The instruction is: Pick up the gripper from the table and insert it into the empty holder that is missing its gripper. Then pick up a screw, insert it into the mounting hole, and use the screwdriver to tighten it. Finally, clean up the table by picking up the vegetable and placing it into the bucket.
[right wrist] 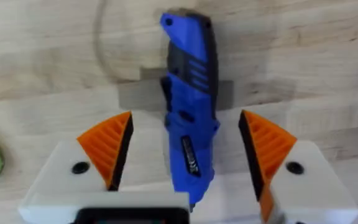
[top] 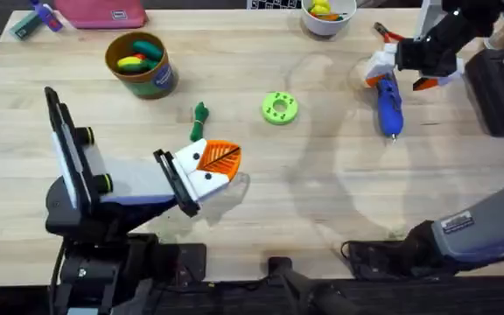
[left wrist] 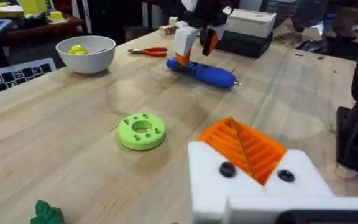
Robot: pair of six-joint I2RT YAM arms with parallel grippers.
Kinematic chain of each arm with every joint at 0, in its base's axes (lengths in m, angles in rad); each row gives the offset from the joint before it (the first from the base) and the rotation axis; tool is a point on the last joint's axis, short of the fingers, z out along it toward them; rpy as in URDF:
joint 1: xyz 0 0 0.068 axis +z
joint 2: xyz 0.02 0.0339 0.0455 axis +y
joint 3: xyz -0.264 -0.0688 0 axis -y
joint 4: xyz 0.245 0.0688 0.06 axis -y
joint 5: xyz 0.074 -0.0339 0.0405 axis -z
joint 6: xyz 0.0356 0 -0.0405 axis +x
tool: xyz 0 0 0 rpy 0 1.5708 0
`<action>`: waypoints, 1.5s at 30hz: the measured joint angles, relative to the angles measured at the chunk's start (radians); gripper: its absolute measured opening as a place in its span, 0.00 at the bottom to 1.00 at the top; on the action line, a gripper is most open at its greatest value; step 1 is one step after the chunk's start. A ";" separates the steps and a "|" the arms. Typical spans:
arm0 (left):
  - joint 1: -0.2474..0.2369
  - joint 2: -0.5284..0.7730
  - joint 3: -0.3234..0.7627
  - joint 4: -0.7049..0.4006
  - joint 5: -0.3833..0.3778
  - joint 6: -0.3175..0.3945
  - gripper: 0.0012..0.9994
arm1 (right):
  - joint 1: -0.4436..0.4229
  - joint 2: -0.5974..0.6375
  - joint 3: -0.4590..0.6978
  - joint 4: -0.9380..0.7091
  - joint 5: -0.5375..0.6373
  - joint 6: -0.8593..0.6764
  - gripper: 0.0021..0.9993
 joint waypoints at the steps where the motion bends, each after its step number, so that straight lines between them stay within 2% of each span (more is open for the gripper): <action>1: 0.000 0.000 0.000 0.000 0.000 0.000 0.01 | -0.006 0.009 0.000 0.009 0.000 -0.003 0.96; 5: 0.000 0.000 0.000 0.000 0.000 0.000 0.01 | -0.028 0.040 0.000 0.023 0.003 -0.027 0.91; 24: 0.000 0.000 0.000 0.000 0.000 0.000 0.01 | -0.031 0.130 0.002 0.102 0.008 -0.093 0.87; 29: 0.000 0.000 0.000 0.000 0.000 0.000 0.01 | -0.028 0.149 0.002 0.111 0.009 -0.100 0.81; 33: 0.000 0.000 0.000 0.000 0.000 0.000 0.01 | -0.024 0.150 0.005 0.119 0.006 -0.102 0.67; 37: 0.000 0.000 0.000 0.000 0.000 0.000 0.01 | -0.021 0.150 0.005 0.125 0.010 -0.112 0.36; 39: 0.000 0.000 0.000 0.000 0.000 0.000 0.01 | -0.021 0.155 0.005 0.128 0.016 -0.120 0.10; 40: 0.000 0.000 0.000 0.000 0.000 0.000 0.01 | -0.021 0.157 0.005 0.128 0.018 -0.116 0.04; 45: 0.000 0.000 0.000 0.000 0.000 0.000 0.01 | -0.013 0.158 0.008 0.126 0.019 -0.120 0.02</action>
